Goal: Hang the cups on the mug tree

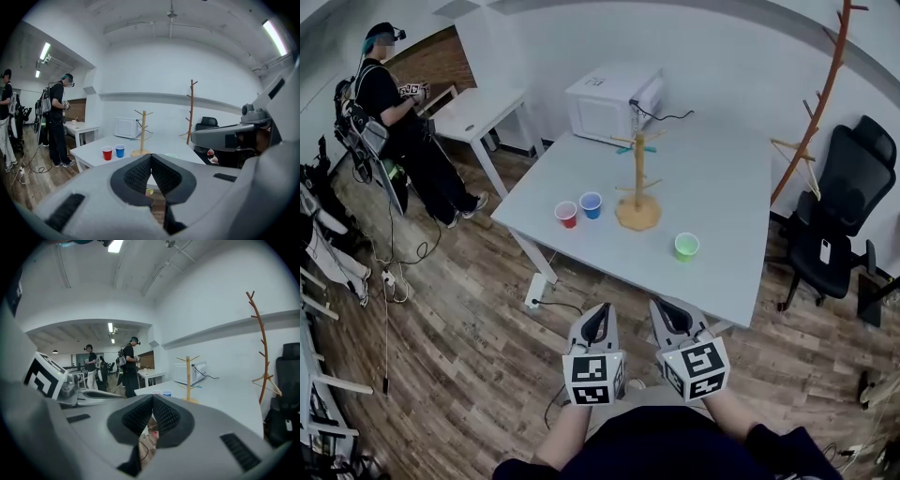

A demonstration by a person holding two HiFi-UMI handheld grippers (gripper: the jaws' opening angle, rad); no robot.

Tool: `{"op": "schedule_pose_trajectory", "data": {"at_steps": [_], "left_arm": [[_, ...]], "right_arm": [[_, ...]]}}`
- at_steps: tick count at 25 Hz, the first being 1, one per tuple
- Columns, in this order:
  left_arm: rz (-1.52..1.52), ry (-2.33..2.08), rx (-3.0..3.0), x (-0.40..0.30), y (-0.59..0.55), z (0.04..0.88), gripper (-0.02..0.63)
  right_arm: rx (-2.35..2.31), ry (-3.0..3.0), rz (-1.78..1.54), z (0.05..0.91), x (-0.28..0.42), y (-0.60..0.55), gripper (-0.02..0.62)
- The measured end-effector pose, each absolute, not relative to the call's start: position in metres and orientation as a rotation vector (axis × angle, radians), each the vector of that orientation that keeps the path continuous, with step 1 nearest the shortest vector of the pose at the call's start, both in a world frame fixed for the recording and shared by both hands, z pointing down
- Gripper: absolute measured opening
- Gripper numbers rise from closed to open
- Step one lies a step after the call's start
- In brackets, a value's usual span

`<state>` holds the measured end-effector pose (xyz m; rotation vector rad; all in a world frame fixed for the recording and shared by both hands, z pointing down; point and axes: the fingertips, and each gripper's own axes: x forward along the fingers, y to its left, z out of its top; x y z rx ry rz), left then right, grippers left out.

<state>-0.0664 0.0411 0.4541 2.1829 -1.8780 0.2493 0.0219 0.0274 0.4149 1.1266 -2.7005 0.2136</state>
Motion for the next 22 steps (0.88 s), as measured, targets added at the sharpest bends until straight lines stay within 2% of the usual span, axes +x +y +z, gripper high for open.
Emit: {"op": "schedule_pose_trajectory", "data": {"at_steps": [22], "left_arm": [[0.28,-1.939,2.102,-0.084,0.01,0.47,0.02]], "right_arm": [[1.098,-2.686,0.252,0.436,0.024,-0.015,0.029]]}}
